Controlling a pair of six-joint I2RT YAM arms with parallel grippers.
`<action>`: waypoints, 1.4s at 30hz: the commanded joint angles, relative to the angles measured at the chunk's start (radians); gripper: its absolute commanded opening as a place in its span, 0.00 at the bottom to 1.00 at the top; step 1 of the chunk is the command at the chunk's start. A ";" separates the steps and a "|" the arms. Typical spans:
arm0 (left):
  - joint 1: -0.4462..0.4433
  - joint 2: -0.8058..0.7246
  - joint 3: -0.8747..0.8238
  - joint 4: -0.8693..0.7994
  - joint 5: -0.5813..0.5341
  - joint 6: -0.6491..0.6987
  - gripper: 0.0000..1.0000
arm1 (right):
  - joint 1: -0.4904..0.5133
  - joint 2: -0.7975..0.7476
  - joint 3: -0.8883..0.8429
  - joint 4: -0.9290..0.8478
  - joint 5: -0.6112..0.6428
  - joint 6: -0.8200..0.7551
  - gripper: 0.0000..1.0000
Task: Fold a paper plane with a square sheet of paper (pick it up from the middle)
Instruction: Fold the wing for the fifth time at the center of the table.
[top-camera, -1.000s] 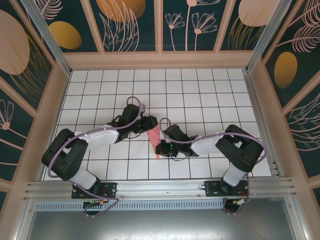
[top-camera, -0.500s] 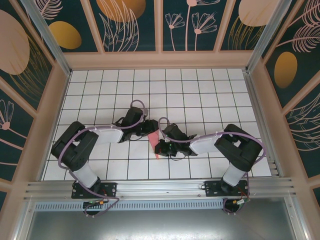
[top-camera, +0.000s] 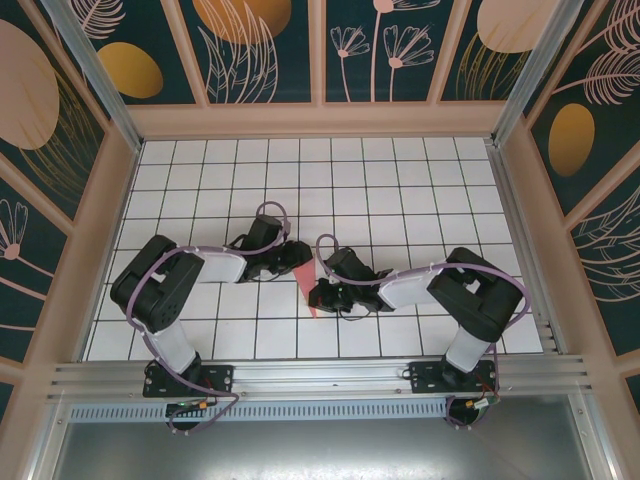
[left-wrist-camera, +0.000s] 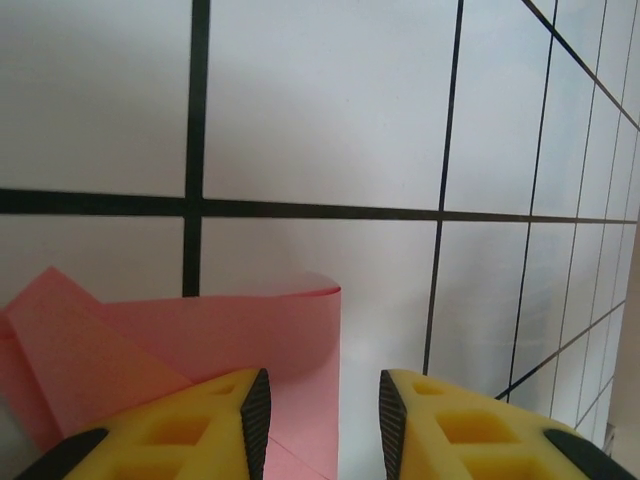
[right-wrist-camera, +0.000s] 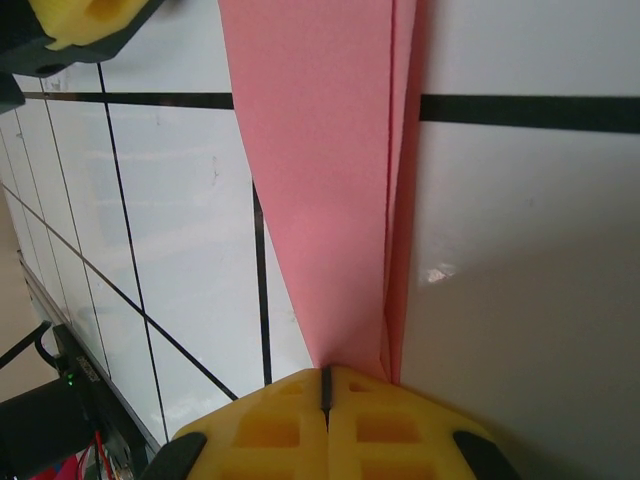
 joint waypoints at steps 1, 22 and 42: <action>0.057 0.027 0.022 -0.072 -0.118 0.083 0.38 | 0.014 0.057 -0.045 -0.142 0.035 -0.012 0.00; 0.173 -0.162 0.134 -0.191 -0.050 0.203 0.39 | 0.014 0.071 0.004 -0.148 0.036 -0.020 0.00; -0.013 -0.103 -0.144 0.112 0.084 0.041 0.30 | 0.014 0.045 0.016 -0.133 0.060 -0.012 0.00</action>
